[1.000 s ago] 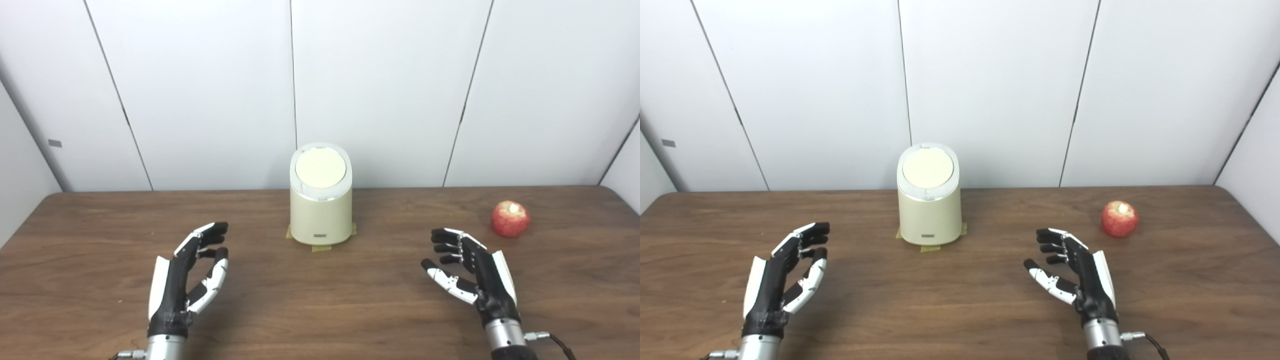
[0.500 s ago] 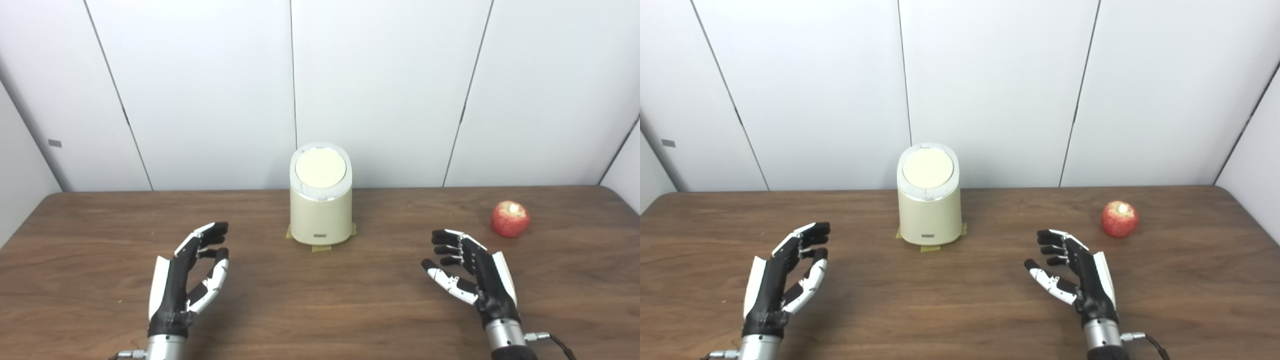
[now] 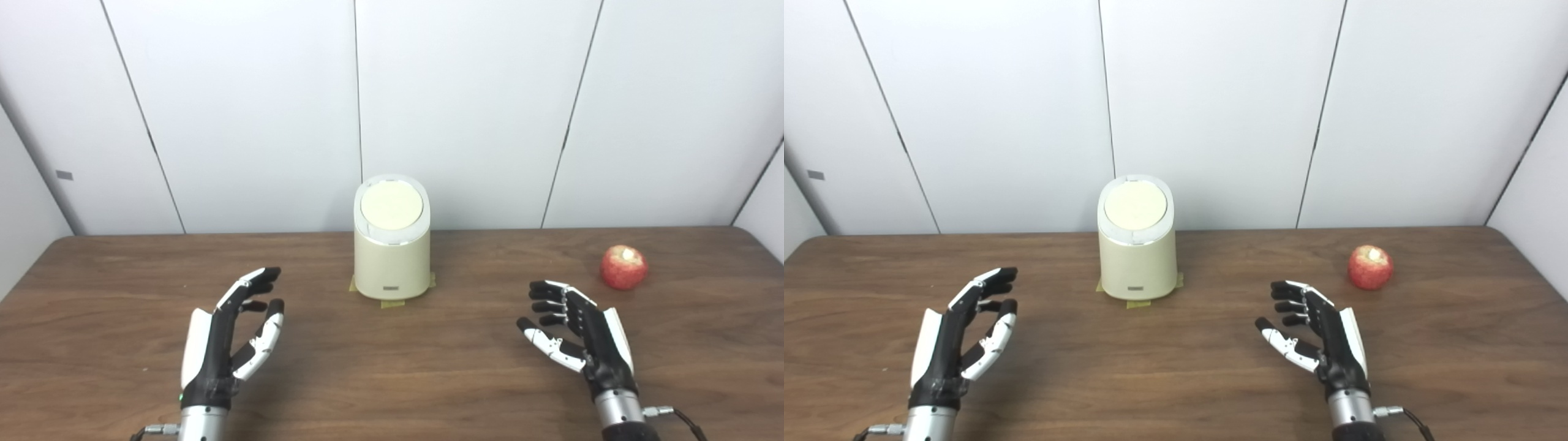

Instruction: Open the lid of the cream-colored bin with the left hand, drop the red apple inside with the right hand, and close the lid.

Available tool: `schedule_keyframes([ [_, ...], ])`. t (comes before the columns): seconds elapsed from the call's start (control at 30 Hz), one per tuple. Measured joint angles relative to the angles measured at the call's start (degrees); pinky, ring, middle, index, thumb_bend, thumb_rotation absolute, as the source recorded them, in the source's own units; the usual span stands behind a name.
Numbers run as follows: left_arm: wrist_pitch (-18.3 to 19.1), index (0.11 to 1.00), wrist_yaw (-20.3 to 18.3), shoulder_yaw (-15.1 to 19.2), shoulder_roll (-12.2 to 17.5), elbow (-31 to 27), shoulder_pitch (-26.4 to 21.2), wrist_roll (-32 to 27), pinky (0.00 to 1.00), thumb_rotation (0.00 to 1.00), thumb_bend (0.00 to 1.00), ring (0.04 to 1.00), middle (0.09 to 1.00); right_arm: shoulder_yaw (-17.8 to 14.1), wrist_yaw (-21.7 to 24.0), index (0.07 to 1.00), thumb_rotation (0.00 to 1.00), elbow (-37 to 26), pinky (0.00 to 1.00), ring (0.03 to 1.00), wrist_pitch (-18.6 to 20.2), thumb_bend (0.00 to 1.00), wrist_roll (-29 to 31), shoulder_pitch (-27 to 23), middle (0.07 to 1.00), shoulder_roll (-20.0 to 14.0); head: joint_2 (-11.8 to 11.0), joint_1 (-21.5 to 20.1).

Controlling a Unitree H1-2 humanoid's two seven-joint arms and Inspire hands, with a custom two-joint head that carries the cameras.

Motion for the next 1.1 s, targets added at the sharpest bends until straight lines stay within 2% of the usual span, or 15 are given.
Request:
schedule_keyframes([
  [0.1, 5.22, 0.921, -1.92, 1.01, -0.13, -2.68, -2.54, -2.81, 0.87, 0.62, 0.56, 0.926, 0.935, -0.05, -0.01, 0.685, 0.13, 0.01, 0.6, 0.675, 0.01, 0.26, 0.04, 0.02, 0.698, -0.09, 0.09, 0.0],
  [0.13, 6.42, 0.932, -2.16, 1.06, -0.22, -3.12, -3.94, -2.87, 0.88, 0.63, 0.57, 0.937, 0.946, -0.03, -0.01, 0.686, 0.13, 0.0, 0.6, 0.676, 0.07, 0.26, 0.02, -0.02, 0.699, -0.07, 0.09, 0.0],
  [0.17, 7.9, 0.97, -2.46, 1.05, -0.27, -3.89, -5.26, -2.89, 0.92, 0.66, 0.64, 0.968, 0.978, 0.11, 0.0, 0.685, 0.14, -0.03, 0.6, 0.681, 0.1, 0.26, -0.07, -0.09, 0.701, -0.06, 0.18, -0.09],
  [0.2, 9.69, 0.983, -2.93, 0.97, -0.38, -4.61, -6.64, -2.93, 0.93, 0.67, 0.66, 0.979, 0.989, 0.18, 0.0, 0.685, 0.14, -0.07, 0.6, 0.682, 0.17, 0.26, -0.15, -0.1, 0.702, -0.03, 0.26, -0.09],
  [0.37, 19.57, 1.0, -6.67, -0.42, -0.74, -6.75, -11.95, -2.54, 0.99, 0.64, 0.89, 1.0, 1.0, 0.16, 0.0, 0.684, 0.13, -0.07, 0.6, 0.676, 0.26, 0.26, -0.12, -0.24, 0.699, 0.14, 0.26, -0.09],
  [0.47, 24.25, 1.0, -8.96, -2.08, -0.38, -6.98, -14.05, -2.11, 1.0, 0.62, 0.95, 1.0, 1.0, 0.18, -0.01, 0.685, 0.12, -0.07, 0.6, 0.675, 0.24, 0.25, -0.14, -0.24, 0.699, 0.11, 0.35, -0.09],
  [0.53, 26.91, 1.0, -9.74, -3.03, -0.42, -6.99, -15.39, -1.93, 1.0, 0.6, 0.96, 1.0, 1.0, 0.18, 0.0, 0.682, 0.11, -0.06, 0.59, 0.672, 0.23, 0.26, -0.15, -0.21, 0.695, 0.07, 0.35, -0.26],
  [0.67, 32.04, 1.0, -10.57, -4.68, -0.77, -6.95, -19.6, -0.11, 1.0, 0.57, 0.85, 1.0, 1.0, 0.22, -0.01, 0.682, 0.1, -0.09, 0.6, 0.673, 0.23, 0.26, -0.32, -0.2, 0.696, 0.06, 0.35, -0.53],
  [0.77, 35.5, 1.0, -11.35, -6.12, -1.51, -6.89, -23.39, 2.67, 1.0, 0.53, 0.85, 1.0, 1.0, 0.33, -0.02, 0.686, 0.11, -0.17, 0.6, 0.676, 0.25, 0.25, -0.55, -0.21, 0.698, 0.08, 0.53, -0.44],
  [0.87, 36.07, 1.0, -12.65, -6.14, -3.41, -6.38, -25.75, 6.46, 1.0, 0.51, 0.85, 1.0, 1.0, 0.27, -0.02, 0.689, 0.13, -0.25, 0.61, 0.68, 0.32, 0.26, -0.51, -0.21, 0.701, 0.17, 0.53, -0.44],
  [1.0, 36.36, 1.0, -13.82, -5.73, -6.64, -2.83, -28.36, 9.85, 1.0, 0.51, 0.86, 1.0, 1.0, 0.23, -0.01, 0.692, 0.18, -0.38, 0.6, 0.683, 0.62, 0.26, -0.52, -0.13, 0.702, 0.25, 0.62, -0.44],
  [1.1, 36.38, 1.0, -14.24, -5.83, -7.79, 0.76, -30.66, 11.79, 1.0, 0.53, 0.85, 1.0, 1.0, 0.29, -0.02, 0.689, 0.15, -0.56, 0.59, 0.675, 0.67, 0.26, -0.57, -0.1, 0.697, 0.27, 0.7, -0.53],
])
